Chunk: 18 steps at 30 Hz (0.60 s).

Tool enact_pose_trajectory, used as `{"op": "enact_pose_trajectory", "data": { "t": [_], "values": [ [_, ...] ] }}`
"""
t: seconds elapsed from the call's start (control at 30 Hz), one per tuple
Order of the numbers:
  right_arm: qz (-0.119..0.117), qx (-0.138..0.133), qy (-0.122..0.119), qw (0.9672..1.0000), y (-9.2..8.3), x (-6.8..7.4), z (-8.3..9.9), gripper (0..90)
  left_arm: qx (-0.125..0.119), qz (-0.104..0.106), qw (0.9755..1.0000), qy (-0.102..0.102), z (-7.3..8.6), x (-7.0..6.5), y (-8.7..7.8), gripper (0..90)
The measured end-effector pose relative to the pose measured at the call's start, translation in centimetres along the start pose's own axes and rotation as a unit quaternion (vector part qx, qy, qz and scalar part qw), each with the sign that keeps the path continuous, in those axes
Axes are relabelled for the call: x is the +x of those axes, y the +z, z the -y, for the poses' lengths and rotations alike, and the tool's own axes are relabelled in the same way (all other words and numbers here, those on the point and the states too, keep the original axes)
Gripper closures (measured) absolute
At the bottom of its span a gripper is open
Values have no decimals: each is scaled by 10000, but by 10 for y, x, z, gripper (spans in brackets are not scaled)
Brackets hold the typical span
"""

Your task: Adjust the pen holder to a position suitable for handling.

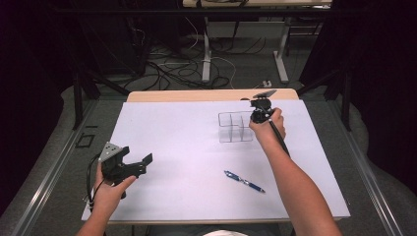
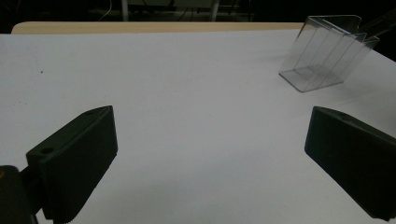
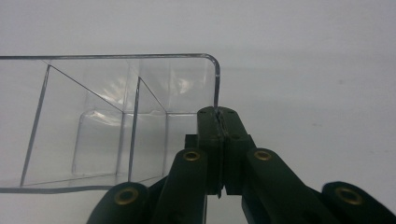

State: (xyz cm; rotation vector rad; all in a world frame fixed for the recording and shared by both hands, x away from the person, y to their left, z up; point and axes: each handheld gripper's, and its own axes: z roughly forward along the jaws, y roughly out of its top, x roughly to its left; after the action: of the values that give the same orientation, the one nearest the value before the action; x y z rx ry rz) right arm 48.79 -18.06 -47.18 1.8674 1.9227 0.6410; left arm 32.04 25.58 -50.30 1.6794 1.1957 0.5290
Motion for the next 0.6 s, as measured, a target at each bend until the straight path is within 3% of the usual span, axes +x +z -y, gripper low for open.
{"op": "enact_pose_trajectory", "data": {
  "t": [0.3,0.6],
  "values": [
    [-117,183,-31,9998,1,49,0,892,5,31,10000,-11,0,1,0,23],
    [-140,397,38,9991,-1,64,0,890,45,54,10000,-19,0,0,1,23]
  ]
}}
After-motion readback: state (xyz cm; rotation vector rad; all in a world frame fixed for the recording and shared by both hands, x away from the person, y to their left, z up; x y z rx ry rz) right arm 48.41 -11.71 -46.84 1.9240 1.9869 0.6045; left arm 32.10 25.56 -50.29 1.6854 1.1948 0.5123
